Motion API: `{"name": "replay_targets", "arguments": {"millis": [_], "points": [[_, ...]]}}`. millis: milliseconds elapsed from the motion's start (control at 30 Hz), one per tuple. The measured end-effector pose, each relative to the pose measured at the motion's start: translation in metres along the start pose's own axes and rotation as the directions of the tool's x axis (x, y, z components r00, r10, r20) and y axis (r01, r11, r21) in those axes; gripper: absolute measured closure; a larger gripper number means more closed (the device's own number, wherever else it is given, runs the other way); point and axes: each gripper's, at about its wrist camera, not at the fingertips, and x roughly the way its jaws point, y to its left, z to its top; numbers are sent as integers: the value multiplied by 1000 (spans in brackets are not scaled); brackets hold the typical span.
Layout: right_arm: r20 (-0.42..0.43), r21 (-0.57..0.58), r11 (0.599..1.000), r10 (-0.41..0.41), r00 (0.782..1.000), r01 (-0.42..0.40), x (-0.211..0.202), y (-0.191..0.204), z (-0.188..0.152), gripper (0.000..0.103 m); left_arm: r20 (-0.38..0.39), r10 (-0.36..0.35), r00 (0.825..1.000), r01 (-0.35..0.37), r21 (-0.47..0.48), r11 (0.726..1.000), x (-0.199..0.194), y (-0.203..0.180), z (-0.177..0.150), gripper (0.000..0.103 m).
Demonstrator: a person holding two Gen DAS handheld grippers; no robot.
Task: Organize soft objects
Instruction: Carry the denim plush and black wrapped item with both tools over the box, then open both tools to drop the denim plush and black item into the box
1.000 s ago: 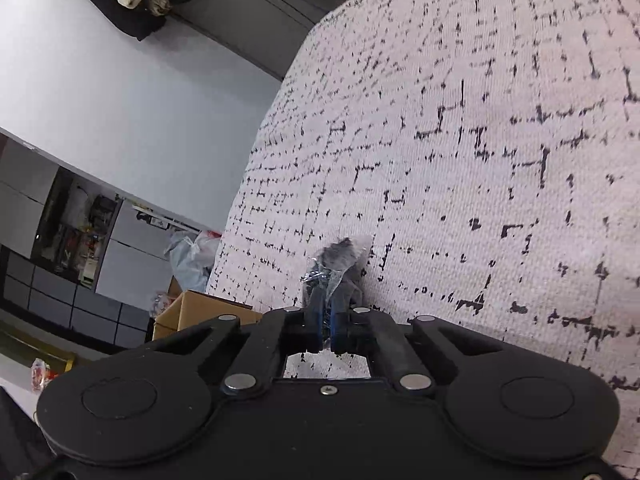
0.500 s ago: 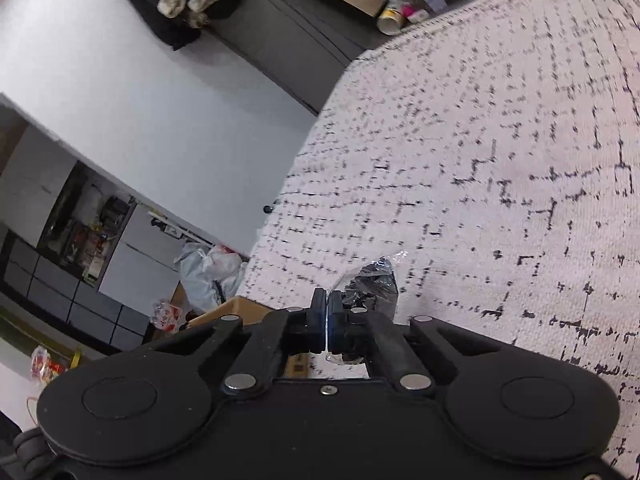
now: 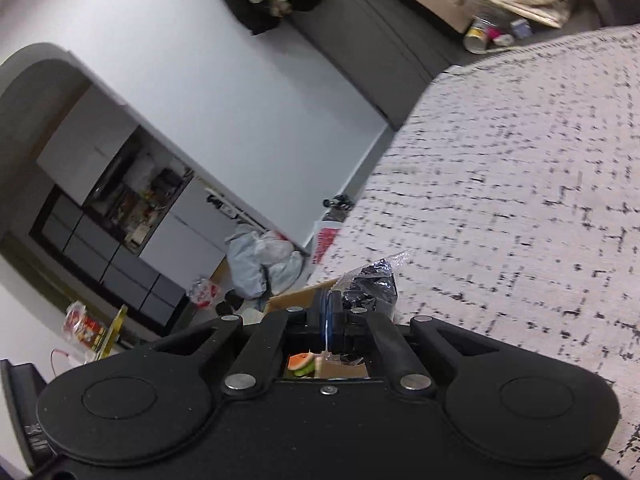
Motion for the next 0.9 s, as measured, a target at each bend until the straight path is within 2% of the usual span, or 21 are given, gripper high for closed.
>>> {"name": "replay_targets", "arguments": {"millis": [133, 200, 267, 367, 500, 633, 700, 767, 833, 900], "points": [[-5, -41, 999, 28, 1000, -28, 2, 17, -3, 103, -51, -19, 999, 17, -22, 1000, 6, 11, -3, 83], [-15, -63, 997, 42, 999, -43, 3, 26, -6, 103, -70, -3, 998, 2, -16, 1000, 8, 12, -4, 80], [-24, -78, 995, 56, 998, -57, 7, 32, -7, 103, -68, 13, 998, -13, -8, 1000, 7, 14, -5, 77], [-36, -99, 993, 62, 997, -65, 14, 42, -9, 103, -72, 7, 997, -8, -5, 1000, 2, 21, -2, 77], [-60, -126, 989, 70, 996, -77, 23, 55, -16, 103, -55, 39, 998, -40, -15, 999, -8, 34, 10, 75], [-86, -160, 984, 68, 994, -81, 30, 69, -24, 103, -52, 64, 997, -65, -24, 998, -15, 42, 20, 65], [-87, -178, 980, 70, 994, -85, 32, 76, -27, 103, -49, 71, 996, -72, -16, 997, -19, 44, 24, 56], [-102, -192, 977, 73, 992, -91, 37, 83, -29, 102, -50, 82, 995, -82, 1, 997, -25, 45, 28, 50], [-121, -208, 975, 55, 991, -79, 41, 90, -33, 96, -45, 93, 995, -92, 36, 995, -31, 44, 31, 46], [-114, -244, 970, -10, 993, -18, 42, 96, -37, 80, -50, 101, 994, -98, 70, 993, -38, 43, 35, 40]]}}
